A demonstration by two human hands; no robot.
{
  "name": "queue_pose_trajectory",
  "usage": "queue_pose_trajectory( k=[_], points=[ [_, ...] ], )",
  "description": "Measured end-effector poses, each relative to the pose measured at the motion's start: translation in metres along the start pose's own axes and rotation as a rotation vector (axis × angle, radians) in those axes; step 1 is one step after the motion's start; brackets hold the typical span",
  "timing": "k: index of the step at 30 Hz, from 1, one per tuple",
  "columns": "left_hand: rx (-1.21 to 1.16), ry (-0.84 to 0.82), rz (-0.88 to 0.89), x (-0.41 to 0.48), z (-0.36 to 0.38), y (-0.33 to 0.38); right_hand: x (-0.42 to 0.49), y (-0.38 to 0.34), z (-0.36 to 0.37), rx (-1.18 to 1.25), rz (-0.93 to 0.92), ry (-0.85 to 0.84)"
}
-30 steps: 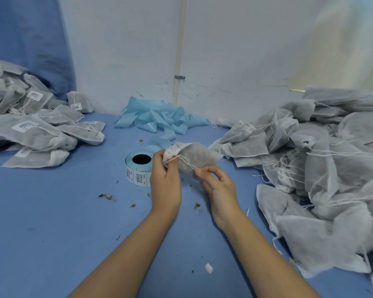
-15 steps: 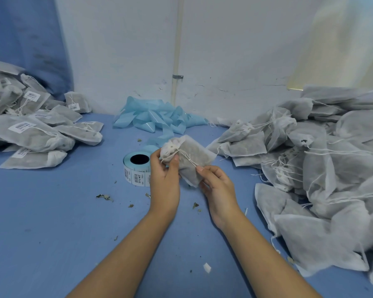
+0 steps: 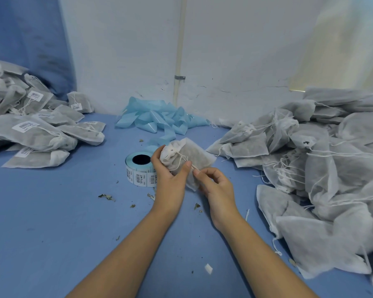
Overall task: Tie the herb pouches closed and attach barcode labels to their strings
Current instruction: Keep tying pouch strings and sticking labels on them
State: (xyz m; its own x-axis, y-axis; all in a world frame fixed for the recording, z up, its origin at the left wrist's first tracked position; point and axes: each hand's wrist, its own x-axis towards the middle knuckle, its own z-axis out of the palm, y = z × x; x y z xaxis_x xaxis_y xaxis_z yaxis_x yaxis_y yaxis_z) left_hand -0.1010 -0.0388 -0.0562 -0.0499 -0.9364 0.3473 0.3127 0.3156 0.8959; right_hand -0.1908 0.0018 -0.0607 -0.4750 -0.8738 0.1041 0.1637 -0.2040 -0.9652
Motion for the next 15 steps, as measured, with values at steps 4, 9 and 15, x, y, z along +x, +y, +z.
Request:
queue_pose_trajectory(
  k=[4,9,15],
  points=[
    [-0.099,0.057,-0.086,0.005,-0.002,0.001,0.0,0.001,0.0,-0.053,-0.023,-0.051],
    [-0.075,0.073,-0.049,0.01,-0.012,0.008,0.008,0.009,-0.003,-0.151,0.031,0.011],
    [0.43,-0.047,0.053,0.01,-0.037,0.007,0.015,0.012,-0.007,-0.046,0.054,0.037]
  ],
)
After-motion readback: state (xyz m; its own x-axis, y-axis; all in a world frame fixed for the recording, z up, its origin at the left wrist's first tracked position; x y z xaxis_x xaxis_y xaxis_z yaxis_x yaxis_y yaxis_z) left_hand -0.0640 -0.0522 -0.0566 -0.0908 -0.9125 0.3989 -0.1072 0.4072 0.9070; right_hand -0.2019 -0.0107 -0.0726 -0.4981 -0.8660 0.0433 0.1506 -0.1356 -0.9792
